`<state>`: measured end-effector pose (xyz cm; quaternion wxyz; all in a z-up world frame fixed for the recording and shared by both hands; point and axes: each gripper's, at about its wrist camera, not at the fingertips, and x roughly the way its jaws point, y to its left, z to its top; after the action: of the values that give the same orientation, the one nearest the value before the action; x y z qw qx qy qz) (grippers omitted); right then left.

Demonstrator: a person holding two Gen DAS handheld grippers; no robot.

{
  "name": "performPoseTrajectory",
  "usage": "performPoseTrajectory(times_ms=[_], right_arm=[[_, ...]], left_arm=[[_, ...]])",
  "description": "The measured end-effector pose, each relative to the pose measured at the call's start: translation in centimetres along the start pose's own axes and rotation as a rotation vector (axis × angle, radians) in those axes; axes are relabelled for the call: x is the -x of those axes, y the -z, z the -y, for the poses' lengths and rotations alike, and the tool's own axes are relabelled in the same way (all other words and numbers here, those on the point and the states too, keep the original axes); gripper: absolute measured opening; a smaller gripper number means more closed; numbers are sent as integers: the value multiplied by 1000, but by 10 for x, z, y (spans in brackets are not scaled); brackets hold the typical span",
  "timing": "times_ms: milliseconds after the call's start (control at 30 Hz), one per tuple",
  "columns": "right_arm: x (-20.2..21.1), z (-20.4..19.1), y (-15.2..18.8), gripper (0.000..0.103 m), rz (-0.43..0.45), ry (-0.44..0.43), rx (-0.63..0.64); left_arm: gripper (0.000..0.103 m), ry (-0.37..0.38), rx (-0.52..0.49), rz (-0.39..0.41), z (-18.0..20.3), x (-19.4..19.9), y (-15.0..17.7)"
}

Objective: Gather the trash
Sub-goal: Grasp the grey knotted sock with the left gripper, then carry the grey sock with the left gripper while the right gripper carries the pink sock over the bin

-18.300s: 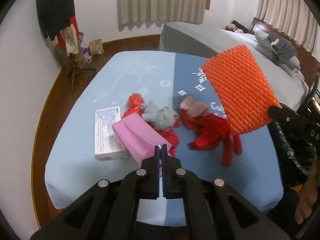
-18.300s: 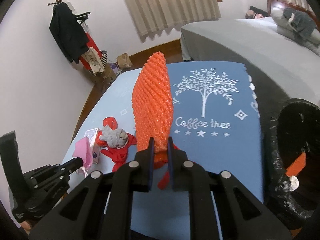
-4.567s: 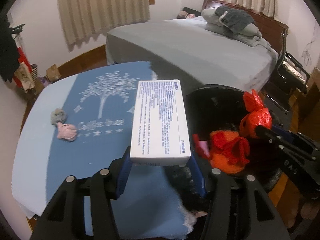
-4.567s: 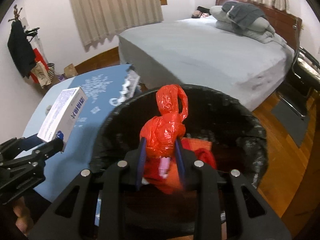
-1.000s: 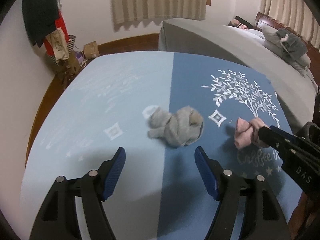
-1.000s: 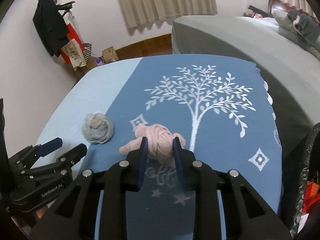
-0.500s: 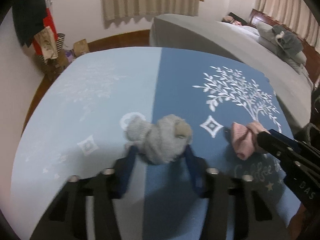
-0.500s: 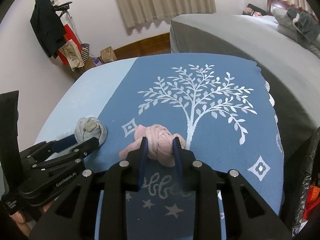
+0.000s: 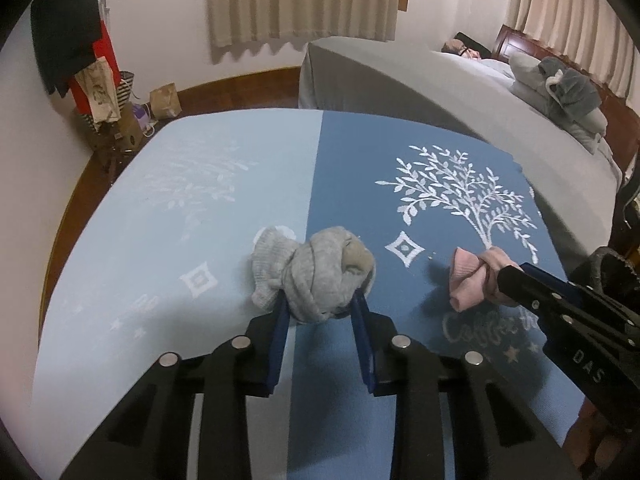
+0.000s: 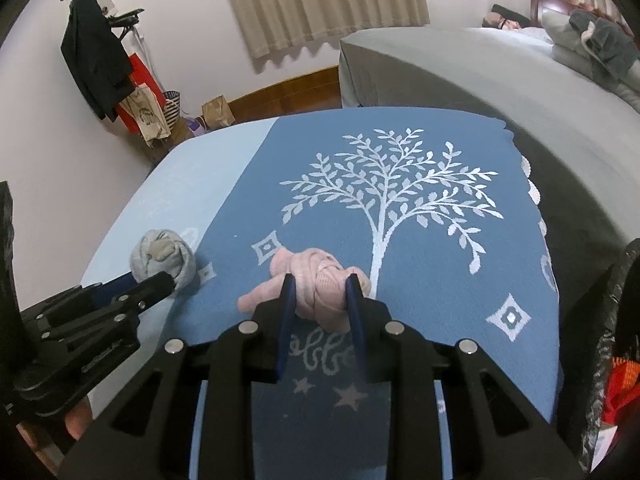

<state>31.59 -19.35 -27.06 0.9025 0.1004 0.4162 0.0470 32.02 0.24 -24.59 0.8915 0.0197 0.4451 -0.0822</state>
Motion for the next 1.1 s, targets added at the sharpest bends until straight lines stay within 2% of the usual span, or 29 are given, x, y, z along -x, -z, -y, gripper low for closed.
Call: performPoseTrajectory(times_ms=[433, 1100], right_arm=[[57, -6, 9, 25, 30, -10, -12], [150, -15, 23, 25, 100, -14, -3]], left_arm=[[31, -43, 9, 11, 17, 64, 24], [31, -33, 39, 69, 32, 155, 42]])
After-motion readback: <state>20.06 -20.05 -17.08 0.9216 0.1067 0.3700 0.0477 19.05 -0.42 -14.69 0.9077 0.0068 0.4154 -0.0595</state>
